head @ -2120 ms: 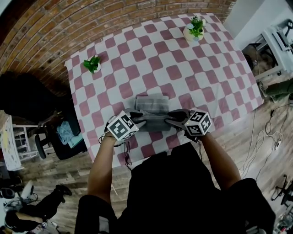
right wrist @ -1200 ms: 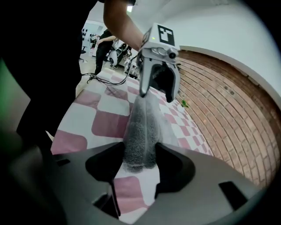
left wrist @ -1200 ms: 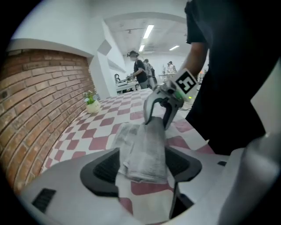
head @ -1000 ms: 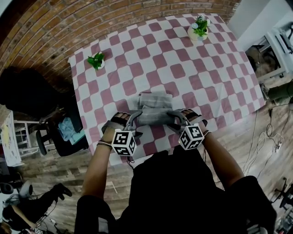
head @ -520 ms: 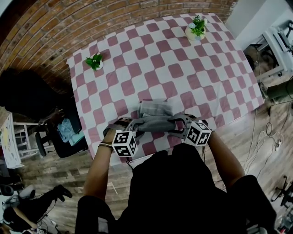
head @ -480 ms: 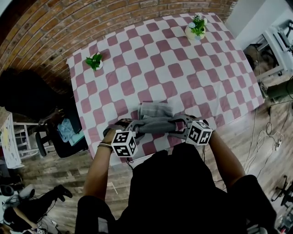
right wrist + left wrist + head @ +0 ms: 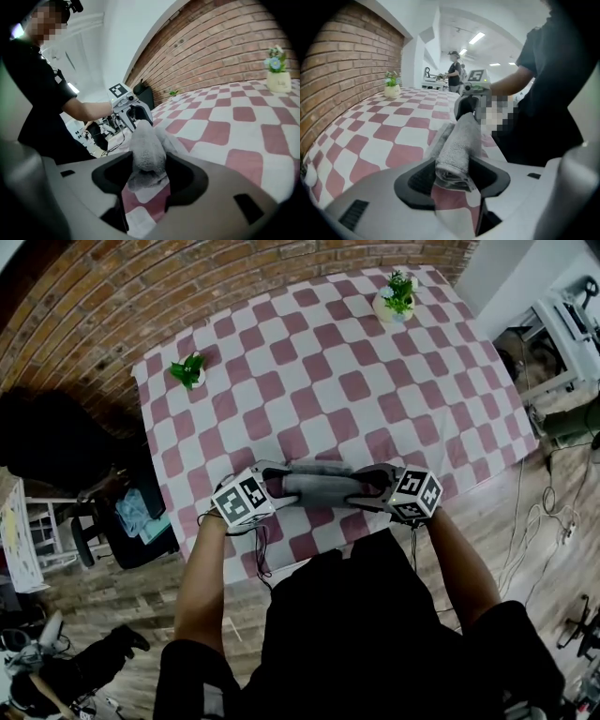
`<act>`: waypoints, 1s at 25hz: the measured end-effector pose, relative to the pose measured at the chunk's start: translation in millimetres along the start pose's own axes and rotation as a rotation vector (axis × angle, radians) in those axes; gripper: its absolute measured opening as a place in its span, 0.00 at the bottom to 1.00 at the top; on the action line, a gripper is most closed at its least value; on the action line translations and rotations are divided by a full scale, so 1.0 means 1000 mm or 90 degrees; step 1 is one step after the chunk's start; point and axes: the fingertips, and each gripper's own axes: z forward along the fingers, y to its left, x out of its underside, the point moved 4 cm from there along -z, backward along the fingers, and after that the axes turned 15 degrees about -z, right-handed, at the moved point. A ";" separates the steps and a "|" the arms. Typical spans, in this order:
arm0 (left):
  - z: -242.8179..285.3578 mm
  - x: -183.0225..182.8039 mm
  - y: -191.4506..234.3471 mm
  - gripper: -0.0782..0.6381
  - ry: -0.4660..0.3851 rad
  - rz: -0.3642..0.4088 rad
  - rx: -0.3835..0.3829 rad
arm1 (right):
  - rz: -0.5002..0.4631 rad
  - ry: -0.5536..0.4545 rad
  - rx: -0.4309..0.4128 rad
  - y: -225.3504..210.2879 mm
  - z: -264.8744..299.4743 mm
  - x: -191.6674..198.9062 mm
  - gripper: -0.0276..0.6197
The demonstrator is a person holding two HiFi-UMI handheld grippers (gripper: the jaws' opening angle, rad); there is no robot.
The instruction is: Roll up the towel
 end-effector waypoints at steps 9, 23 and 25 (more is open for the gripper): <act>-0.009 -0.016 0.050 0.44 -0.132 -0.141 -0.128 | 0.026 -0.065 0.270 -0.055 -0.017 -0.016 0.40; -0.001 -0.007 0.067 0.56 -0.168 -0.255 -0.211 | 0.084 -0.086 0.372 -0.072 -0.012 0.003 0.40; -0.001 -0.006 0.068 0.56 -0.175 -0.259 -0.218 | 0.077 -0.088 0.379 -0.072 -0.012 0.003 0.40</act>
